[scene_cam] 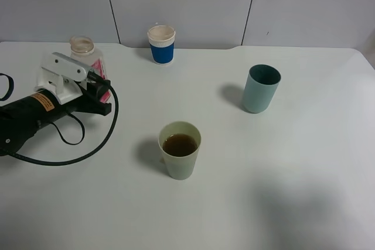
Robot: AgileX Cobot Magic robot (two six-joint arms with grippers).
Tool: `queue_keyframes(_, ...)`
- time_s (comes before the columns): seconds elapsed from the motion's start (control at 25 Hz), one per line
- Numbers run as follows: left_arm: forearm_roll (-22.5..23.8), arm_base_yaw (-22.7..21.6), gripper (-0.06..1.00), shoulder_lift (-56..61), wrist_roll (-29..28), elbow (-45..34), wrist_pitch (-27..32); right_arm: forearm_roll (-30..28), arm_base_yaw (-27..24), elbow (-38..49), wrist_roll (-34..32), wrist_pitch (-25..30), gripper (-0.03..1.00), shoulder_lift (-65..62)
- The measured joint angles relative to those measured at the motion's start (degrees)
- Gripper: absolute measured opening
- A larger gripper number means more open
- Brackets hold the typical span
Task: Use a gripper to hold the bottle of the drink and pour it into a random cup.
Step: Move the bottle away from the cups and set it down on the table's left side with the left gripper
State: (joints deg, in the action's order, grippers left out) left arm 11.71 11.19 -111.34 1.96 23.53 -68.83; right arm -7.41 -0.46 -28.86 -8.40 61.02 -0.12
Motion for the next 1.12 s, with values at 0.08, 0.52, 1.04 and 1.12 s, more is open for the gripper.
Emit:
queue_keyframes(0.08,-0.25,0.00,0.33,-1.24,1.06,0.00,0.00,0.00,0.00,0.00,0.00,0.00,1.00,0.00)
queue_keyframes(0.52,-0.43,0.00,0.33,-3.17,3.44,0.26,-0.07,0.00,0.00,0.00,0.00,0.00,1.00,0.00)
queue_keyframes(1.04,-1.67,0.00,0.33,-3.17,0.17,4.31,-0.06,0.00,0.00,0.00,0.00,0.00,1.00,0.00)
queue_keyframes(1.12,-1.67,-0.58,0.33,-3.37,-0.69,5.00,-0.12,0.00,0.00,0.00,0.00,0.00,1.00,0.00)
